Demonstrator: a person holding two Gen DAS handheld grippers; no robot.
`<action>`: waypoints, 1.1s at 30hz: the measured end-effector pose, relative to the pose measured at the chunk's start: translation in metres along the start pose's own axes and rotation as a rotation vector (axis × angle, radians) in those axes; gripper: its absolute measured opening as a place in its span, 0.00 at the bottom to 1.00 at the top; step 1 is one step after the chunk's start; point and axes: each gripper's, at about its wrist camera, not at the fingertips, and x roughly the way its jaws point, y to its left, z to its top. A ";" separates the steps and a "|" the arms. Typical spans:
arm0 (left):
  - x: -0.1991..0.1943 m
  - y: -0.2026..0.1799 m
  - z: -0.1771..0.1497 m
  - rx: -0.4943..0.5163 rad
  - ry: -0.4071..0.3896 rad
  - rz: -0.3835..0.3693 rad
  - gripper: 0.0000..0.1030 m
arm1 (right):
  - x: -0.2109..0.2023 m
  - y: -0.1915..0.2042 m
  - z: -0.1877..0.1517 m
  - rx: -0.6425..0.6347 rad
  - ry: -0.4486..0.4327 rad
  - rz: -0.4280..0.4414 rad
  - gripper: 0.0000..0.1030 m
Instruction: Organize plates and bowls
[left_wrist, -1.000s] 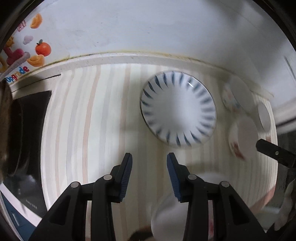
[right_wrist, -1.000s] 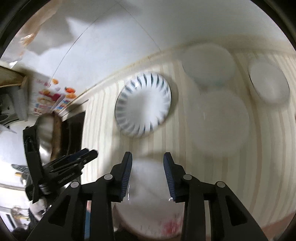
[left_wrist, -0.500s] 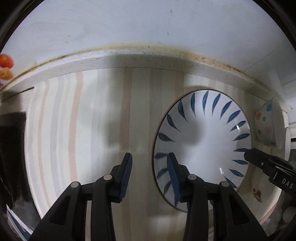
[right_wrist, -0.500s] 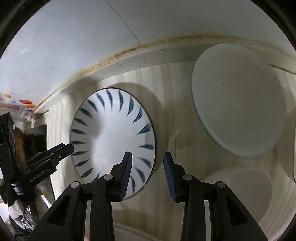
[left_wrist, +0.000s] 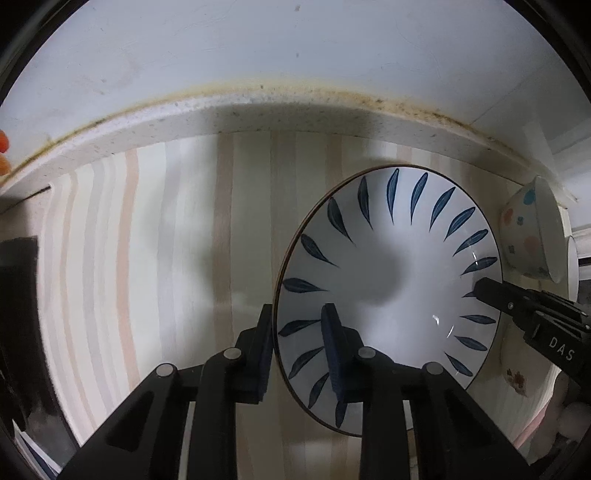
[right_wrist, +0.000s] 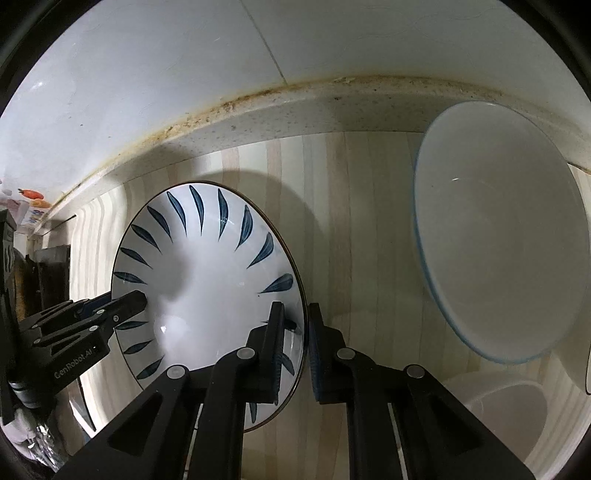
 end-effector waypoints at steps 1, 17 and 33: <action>-0.005 0.001 -0.001 0.001 -0.007 0.000 0.22 | -0.001 0.000 0.000 0.000 -0.001 0.006 0.13; -0.096 -0.028 -0.075 0.055 -0.072 -0.021 0.22 | -0.108 0.009 -0.089 -0.061 -0.036 0.061 0.13; -0.078 -0.054 -0.183 0.094 0.029 -0.029 0.22 | -0.118 -0.024 -0.226 0.018 0.045 0.095 0.13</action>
